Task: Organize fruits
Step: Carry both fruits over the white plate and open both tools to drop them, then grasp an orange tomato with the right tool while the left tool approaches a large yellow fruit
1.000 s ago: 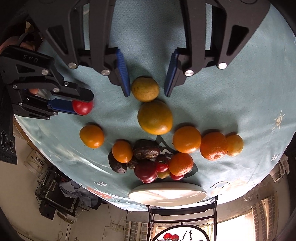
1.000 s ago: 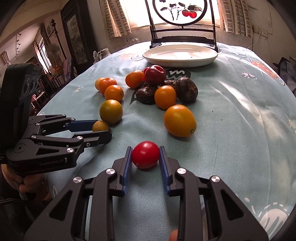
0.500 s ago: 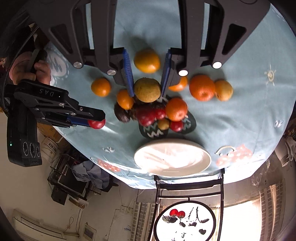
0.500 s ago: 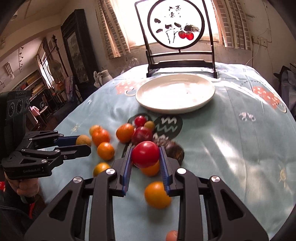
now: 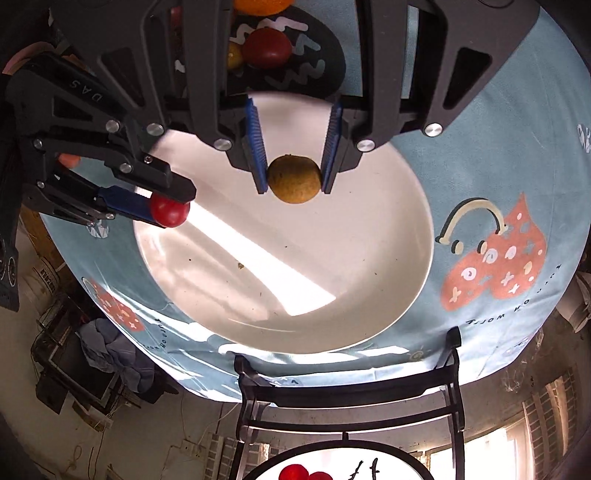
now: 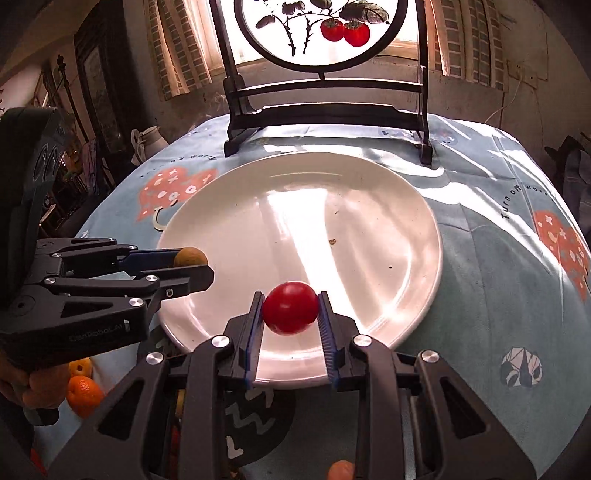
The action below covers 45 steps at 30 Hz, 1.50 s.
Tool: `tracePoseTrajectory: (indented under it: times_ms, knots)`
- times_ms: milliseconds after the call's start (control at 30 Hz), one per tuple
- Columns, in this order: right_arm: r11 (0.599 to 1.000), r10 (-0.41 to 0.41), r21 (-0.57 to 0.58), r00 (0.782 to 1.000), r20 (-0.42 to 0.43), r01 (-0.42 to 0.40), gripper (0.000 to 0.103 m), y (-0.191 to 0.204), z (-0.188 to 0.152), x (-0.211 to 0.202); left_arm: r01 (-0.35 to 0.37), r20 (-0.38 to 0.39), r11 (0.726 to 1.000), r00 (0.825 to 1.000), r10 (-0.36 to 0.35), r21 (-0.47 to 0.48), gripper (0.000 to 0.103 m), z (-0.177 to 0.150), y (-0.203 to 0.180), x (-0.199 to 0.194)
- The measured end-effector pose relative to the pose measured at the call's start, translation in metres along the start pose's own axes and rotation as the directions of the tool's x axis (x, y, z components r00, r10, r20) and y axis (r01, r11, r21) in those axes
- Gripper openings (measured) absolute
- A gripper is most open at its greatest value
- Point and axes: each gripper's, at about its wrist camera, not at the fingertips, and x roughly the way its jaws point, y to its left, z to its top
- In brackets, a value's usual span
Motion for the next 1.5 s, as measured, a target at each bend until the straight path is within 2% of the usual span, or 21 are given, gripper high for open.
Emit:
tracePoseTrajectory:
  times_ms: [200, 267, 300, 333, 400, 433, 500, 567, 633, 833, 967, 1033, 1133, 1200, 1267, 1367, 1500]
  knots:
    - [1.0, 0.003, -0.02, 0.999, -0.032, -0.004, 0.029, 0.0, 0.003, 0.016, -0.022, -0.038, 1.0, 0.999, 0.022, 0.015, 0.03, 0.001, 0.002, 0.018]
    - [1.0, 0.003, -0.022, 0.999, -0.04, -0.004, 0.032, 0.001, 0.003, 0.018, -0.05, -0.034, 0.999, 0.998, 0.05, 0.021, 0.043, 0.001, 0.0, 0.018]
    - [1.0, 0.004, -0.018, 0.999, -0.038, -0.005, 0.035, 0.001, 0.002, 0.016, -0.063, -0.023, 0.998, 0.998, 0.063, 0.019, 0.058, 0.001, 0.0, 0.016]
    - [1.0, 0.004, -0.012, 1.0, -0.028, -0.004, 0.037, 0.0, 0.002, 0.011, -0.072, -0.005, 0.997, 0.997, 0.072, 0.014, 0.063, 0.0, -0.001, 0.009]
    - [1.0, 0.004, -0.005, 1.0, 0.01, -0.004, 0.04, 0.001, 0.0, -0.008, -0.069, 0.028, 0.998, 0.997, 0.068, 0.011, 0.067, -0.003, -0.001, -0.009]
    - [1.0, 0.005, -0.007, 0.999, 0.033, -0.005, 0.043, 0.003, -0.002, -0.02, -0.07, 0.048, 0.998, 0.996, 0.069, 0.006, 0.075, -0.005, 0.0, -0.021]
    - [1.0, -0.006, -0.012, 0.996, 0.088, 0.007, 0.055, 0.006, -0.012, -0.047, -0.083, 0.11, 0.996, 0.99, 0.084, -0.014, 0.085, -0.016, 0.002, -0.049]
    - [1.0, -0.016, -0.003, 0.99, 0.139, 0.016, 0.06, 0.008, -0.028, -0.074, -0.098, 0.158, 0.994, 0.982, 0.103, -0.04, 0.091, -0.035, 0.005, -0.075]
    - [1.0, -0.01, 0.014, 0.986, 0.164, 0.008, 0.061, 0.01, -0.049, -0.096, -0.092, 0.181, 0.993, 0.978, 0.104, -0.073, 0.095, -0.061, 0.007, -0.096]
    - [0.999, -0.007, 0.051, 0.984, 0.175, -0.002, 0.064, 0.026, -0.122, -0.14, -0.089, 0.175, 0.984, 0.978, 0.116, -0.155, 0.098, -0.149, 0.005, -0.129]
    - [1.0, 0.011, -0.022, 0.993, 0.114, -0.009, 0.064, 0.047, -0.156, -0.141, -0.094, 0.165, 0.982, 0.979, 0.121, -0.162, 0.098, -0.197, -0.007, -0.135]
    - [0.998, -0.006, -0.061, 0.997, 0.082, 0.011, 0.064, 0.057, -0.166, -0.139, -0.062, 0.155, 0.986, 0.984, 0.086, -0.152, 0.098, -0.213, -0.014, -0.134]
    - [0.997, -0.007, -0.075, 0.997, 0.075, 0.012, 0.064, 0.063, -0.172, -0.138, -0.045, 0.157, 0.992, 0.986, 0.063, -0.115, 0.098, -0.227, -0.025, -0.131]
    - [0.998, 0.01, -0.064, 0.999, 0.035, -0.008, 0.064, 0.062, -0.177, -0.13, -0.092, 0.154, 0.992, 0.983, 0.104, -0.081, 0.098, -0.231, -0.033, -0.127]
    - [1.0, 0.002, -0.022, 1.0, -0.018, -0.002, 0.064, 0.057, -0.179, -0.121, -0.109, 0.189, 0.993, 0.975, 0.114, -0.04, 0.098, -0.232, -0.04, -0.13]
    - [1.0, 0.022, 0.01, 1.0, -0.002, -0.022, 0.064, 0.052, -0.181, -0.124, -0.139, 0.176, 0.99, 0.975, 0.134, 0.016, 0.098, -0.234, -0.05, -0.127]
    - [1.0, 0.011, 0.017, 1.0, -0.008, -0.011, 0.064, 0.051, -0.18, -0.122, -0.159, 0.21, 0.985, 0.967, 0.142, 0.065, 0.098, -0.235, -0.059, -0.131]
